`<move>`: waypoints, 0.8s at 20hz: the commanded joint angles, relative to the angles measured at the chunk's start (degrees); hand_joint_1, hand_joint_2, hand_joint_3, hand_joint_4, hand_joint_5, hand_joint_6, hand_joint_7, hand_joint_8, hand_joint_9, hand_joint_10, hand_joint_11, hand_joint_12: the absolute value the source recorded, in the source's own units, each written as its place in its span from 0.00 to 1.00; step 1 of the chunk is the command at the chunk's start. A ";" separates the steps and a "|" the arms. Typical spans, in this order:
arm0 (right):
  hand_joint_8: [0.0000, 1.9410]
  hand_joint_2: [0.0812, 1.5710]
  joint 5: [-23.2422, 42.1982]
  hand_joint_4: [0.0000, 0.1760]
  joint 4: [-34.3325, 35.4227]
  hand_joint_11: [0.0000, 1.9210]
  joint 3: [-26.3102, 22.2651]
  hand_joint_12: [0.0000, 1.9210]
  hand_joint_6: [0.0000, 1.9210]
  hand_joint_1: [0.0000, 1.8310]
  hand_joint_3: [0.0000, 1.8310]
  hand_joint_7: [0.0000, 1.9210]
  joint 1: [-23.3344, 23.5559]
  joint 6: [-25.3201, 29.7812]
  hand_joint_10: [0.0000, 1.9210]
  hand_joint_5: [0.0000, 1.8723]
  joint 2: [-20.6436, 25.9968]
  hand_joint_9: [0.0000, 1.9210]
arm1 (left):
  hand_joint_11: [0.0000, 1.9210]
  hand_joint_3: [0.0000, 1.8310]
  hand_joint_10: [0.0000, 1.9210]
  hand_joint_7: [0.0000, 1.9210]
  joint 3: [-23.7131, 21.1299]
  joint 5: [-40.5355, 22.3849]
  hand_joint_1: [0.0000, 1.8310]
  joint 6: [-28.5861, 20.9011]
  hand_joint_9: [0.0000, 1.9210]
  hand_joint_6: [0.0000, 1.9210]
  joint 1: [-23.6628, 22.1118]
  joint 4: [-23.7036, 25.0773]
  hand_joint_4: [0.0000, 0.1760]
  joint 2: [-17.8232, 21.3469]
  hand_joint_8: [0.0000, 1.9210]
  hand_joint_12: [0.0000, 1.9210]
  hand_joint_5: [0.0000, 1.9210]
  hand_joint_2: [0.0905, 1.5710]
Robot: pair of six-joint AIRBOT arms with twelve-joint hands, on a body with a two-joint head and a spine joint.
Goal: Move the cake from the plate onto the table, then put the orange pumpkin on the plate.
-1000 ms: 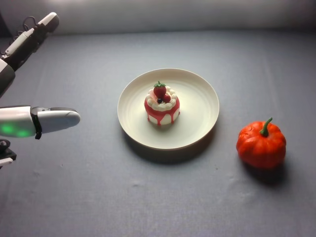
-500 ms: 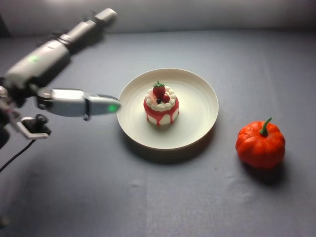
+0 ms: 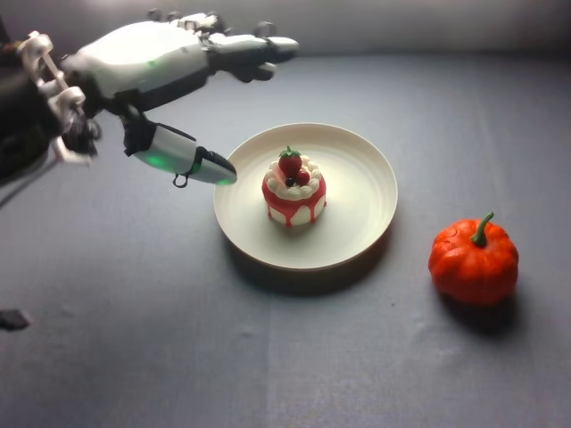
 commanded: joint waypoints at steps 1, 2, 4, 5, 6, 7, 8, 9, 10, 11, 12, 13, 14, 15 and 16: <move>0.00 0.56 6.50 0.15 0.73 0.00 0.42 0.00 0.08 0.43 0.00 0.00 0.55 0.21 0.00 0.05 0.20 0.00 | 0.00 0.00 0.36 0.18 0.54 -2.71 0.48 -0.03 0.12 0.00 -2.23 1.91 0.00 -0.50 0.00 0.92 0.12 0.53; 0.00 0.56 6.24 0.13 0.53 0.00 0.46 0.00 0.08 0.43 0.00 0.00 0.74 0.21 0.00 0.05 0.15 0.00 | 0.00 0.00 0.37 0.19 1.73 -1.45 0.48 -0.03 0.15 0.00 -5.20 9.55 0.00 -2.24 0.00 0.85 0.11 0.53; 0.00 0.57 6.11 0.12 0.41 0.00 0.53 0.00 0.09 0.44 0.00 0.00 0.77 0.21 0.00 0.07 0.00 0.00 | 0.00 0.00 0.25 0.25 2.55 -1.30 0.48 -0.03 0.14 0.00 -5.54 12.32 0.00 -3.40 0.01 0.62 0.11 0.52; 0.00 0.56 5.87 0.20 0.27 0.00 0.54 0.00 0.10 0.44 0.00 0.00 0.83 0.21 0.00 0.08 -0.01 0.00 | 0.00 0.00 0.19 0.24 3.04 -1.25 0.45 -0.03 0.12 0.00 -5.63 13.66 0.00 -4.14 0.01 0.57 0.09 0.53; 0.00 0.56 5.55 0.21 0.09 0.00 0.57 0.00 0.10 0.44 0.00 0.00 0.98 0.21 0.00 0.08 -0.01 0.00 | 0.00 0.00 0.14 0.27 3.87 -1.36 0.44 -0.03 0.13 0.00 -5.70 15.10 0.00 -4.98 0.01 0.57 0.10 0.53; 0.00 0.56 5.47 0.14 0.04 0.00 0.58 0.00 0.09 0.44 0.00 0.00 1.02 0.21 0.00 0.07 -0.01 0.00 | 0.00 0.01 0.13 0.26 4.02 -1.39 0.45 -0.03 0.13 0.00 -5.70 15.27 0.00 -5.14 0.00 0.62 0.10 0.56; 0.00 0.57 5.34 0.11 -0.02 0.00 0.59 0.00 0.09 0.44 0.00 0.00 1.08 0.21 0.00 0.07 -0.01 0.00 | 0.00 0.00 0.13 0.24 4.37 -1.45 0.47 -0.03 0.13 0.00 -5.67 15.55 0.00 -5.51 0.00 0.66 0.10 0.58; 0.00 0.55 5.00 0.21 -0.22 0.00 0.68 0.00 0.10 0.43 0.00 0.00 1.35 0.21 0.00 0.08 -0.11 0.00 | 0.00 0.00 0.14 0.25 5.14 -1.53 0.46 -0.03 0.14 0.00 -5.37 15.58 0.00 -6.50 0.00 0.69 0.12 0.55; 0.00 0.55 4.81 0.20 -0.37 0.00 0.84 0.00 0.10 0.43 0.00 0.00 1.60 0.21 0.00 0.08 -0.35 0.00 | 0.00 0.00 0.18 0.27 5.80 -1.63 0.46 -0.03 0.18 0.01 -4.88 14.38 0.00 -7.31 0.01 0.80 0.13 0.52; 0.00 0.55 4.54 0.20 -0.58 0.00 0.95 0.00 0.10 0.43 0.00 0.00 1.86 0.21 0.00 0.08 -0.53 0.00 | 0.00 0.00 0.30 0.27 6.71 -2.07 0.45 -0.03 0.19 0.00 -4.13 13.44 0.00 -8.32 0.01 0.88 0.14 0.51; 0.00 0.56 4.38 0.23 -0.75 0.00 0.96 0.00 0.10 0.43 0.00 0.00 1.98 0.21 0.00 0.08 -0.56 0.00 | 0.00 0.00 0.39 0.25 7.30 -2.32 0.45 -0.03 0.17 0.00 -3.53 13.16 0.00 -8.96 0.00 0.92 0.15 0.53; 0.00 0.55 4.31 0.26 -0.95 0.00 0.97 0.00 0.10 0.44 0.00 0.00 1.99 0.21 0.00 0.09 -0.55 0.00 | 0.02 0.00 0.44 0.23 7.75 -2.49 0.46 -0.03 0.16 0.00 -2.59 12.63 0.00 -9.54 0.00 0.93 0.15 0.54; 0.00 0.55 4.27 0.22 -1.00 0.00 1.01 0.00 0.10 0.45 0.00 0.00 1.99 0.21 0.00 0.09 -0.55 0.00 | 0.00 0.00 0.45 0.25 7.98 -2.55 0.47 -0.03 0.14 0.00 -1.84 12.01 0.00 -9.83 0.01 0.94 0.15 0.52; 0.00 0.54 4.18 0.23 -1.03 0.00 1.10 0.00 0.10 0.45 0.00 0.00 1.99 0.21 0.00 0.09 -0.55 0.00 | 0.02 0.00 0.43 0.24 8.83 -2.99 0.47 -0.03 0.16 0.00 -0.87 10.76 0.00 -10.63 0.00 0.91 0.14 0.52; 0.00 0.54 4.11 0.18 -1.03 0.00 1.15 0.00 0.10 0.45 0.00 0.00 1.99 0.21 0.00 0.09 -0.55 0.00 | 0.00 0.00 0.38 0.28 9.68 -3.33 0.46 -0.03 0.18 0.00 -0.16 9.37 0.00 -11.45 0.01 0.86 0.15 0.54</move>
